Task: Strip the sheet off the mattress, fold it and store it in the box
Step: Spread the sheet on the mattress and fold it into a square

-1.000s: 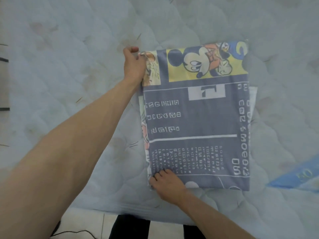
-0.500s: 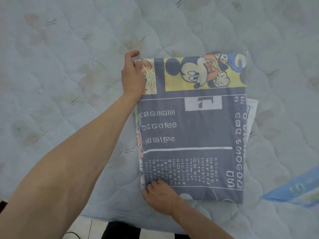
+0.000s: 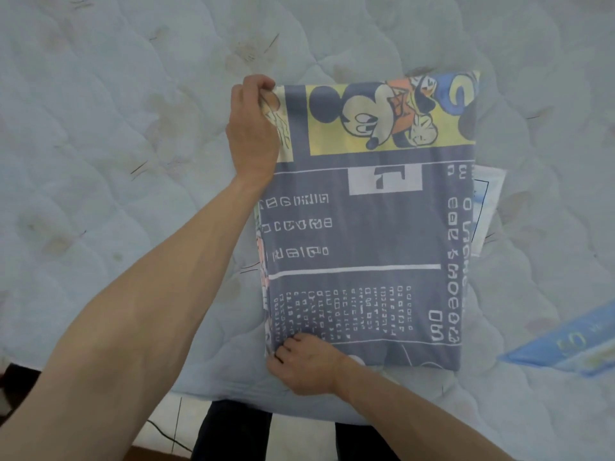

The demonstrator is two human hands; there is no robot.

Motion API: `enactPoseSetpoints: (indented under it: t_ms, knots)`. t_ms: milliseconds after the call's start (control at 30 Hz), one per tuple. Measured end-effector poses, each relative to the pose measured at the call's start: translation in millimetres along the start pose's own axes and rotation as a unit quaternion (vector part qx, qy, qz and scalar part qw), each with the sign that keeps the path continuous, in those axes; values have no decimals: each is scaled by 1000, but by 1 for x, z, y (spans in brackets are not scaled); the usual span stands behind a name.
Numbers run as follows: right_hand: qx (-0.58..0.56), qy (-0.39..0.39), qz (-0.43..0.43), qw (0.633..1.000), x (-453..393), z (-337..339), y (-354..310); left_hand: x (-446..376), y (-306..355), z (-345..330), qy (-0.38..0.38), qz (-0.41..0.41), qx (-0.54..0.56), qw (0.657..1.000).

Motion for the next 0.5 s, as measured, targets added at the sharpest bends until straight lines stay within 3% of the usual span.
enactPoseSetpoints:
  t_ms: [167, 267, 333, 400, 433, 500]
  knots:
    - [-14, -67, -89, 994, -8, -5, 6, 4, -10, -6, -23, 21, -43, 999]
    - [-139, -68, -132, 979, -12, 16, 7, 6, -4, -4, -25, 18, -75, 997]
    - [-261, 42, -155, 952, 0, 61, 22, 5, -3, -1, -24, 43, -85, 995]
    - [-232, 243, -199, 921, 29, 122, 67, 2, -6, 0, -25, 95, -75, 992]
    - [-201, 339, -248, 885, 51, 155, 99, 1, -6, 0, -28, 113, -73, 991]
    - [-164, 482, -371, 777, 104, 216, 174, 0, -7, -3, -37, 121, -83, 989]
Point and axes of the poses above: each hand's wrist, its own x-axis away from the middle knuckle, its own z-axis out of the back of the hand, y = z × x, the point moved 4 cm from there along -x, towards the middle knuckle, and after that the axes turned 12 degrees about -x, right-handed, at the moved point
